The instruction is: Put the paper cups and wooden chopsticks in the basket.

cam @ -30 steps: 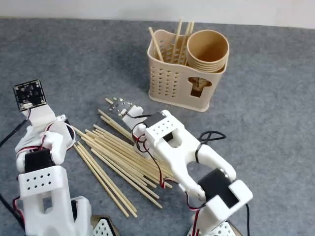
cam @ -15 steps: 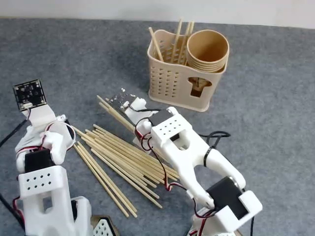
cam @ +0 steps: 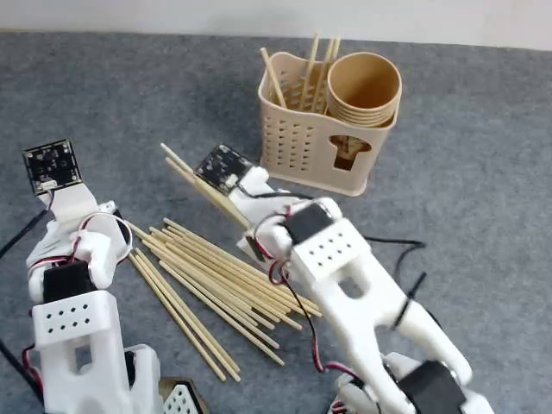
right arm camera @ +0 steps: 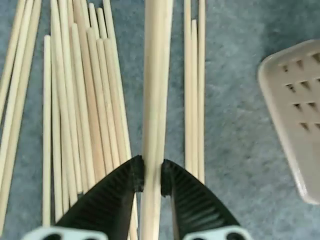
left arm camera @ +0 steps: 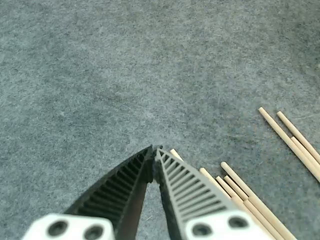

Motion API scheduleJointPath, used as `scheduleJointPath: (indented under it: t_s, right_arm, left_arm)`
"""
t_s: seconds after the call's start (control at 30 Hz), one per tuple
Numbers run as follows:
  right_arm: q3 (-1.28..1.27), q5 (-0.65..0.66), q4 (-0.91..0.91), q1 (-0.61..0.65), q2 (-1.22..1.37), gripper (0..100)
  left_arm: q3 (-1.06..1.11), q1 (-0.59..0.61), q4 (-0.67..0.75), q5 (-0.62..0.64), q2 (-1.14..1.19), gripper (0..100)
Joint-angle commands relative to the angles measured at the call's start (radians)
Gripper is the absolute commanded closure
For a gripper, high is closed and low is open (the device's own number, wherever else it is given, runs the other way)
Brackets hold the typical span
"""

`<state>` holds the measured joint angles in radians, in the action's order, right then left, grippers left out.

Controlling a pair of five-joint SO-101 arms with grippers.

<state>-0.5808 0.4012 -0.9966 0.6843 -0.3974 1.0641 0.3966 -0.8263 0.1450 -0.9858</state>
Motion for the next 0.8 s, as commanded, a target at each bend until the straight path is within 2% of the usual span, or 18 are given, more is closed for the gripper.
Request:
scheduleJointPath:
  t_s: [0.0,0.2,0.4,0.57,0.77]
  right_arm:
    - [-0.056,0.005,0.104,0.005,-0.124,99.3]
    - [-0.142,-0.091,0.194,0.002,-0.285,99.3]
    - [-0.185,-0.107,0.203,0.005,-0.418,99.3]
    - [-0.255,-0.170,0.321,0.005,-0.493,99.3]
    - [-0.298,-0.172,0.513,0.005,-0.553,99.3]
  left_arm:
    - [-0.013,0.012,0.020,0.005,-0.021,97]
    - [-0.013,0.012,0.020,0.005,-0.021,97]
    - [-0.012,0.012,0.020,0.005,-0.021,97]
    - [-0.012,0.012,0.020,0.005,-0.021,97]
    - [-0.012,0.012,0.020,0.005,-0.021,97]
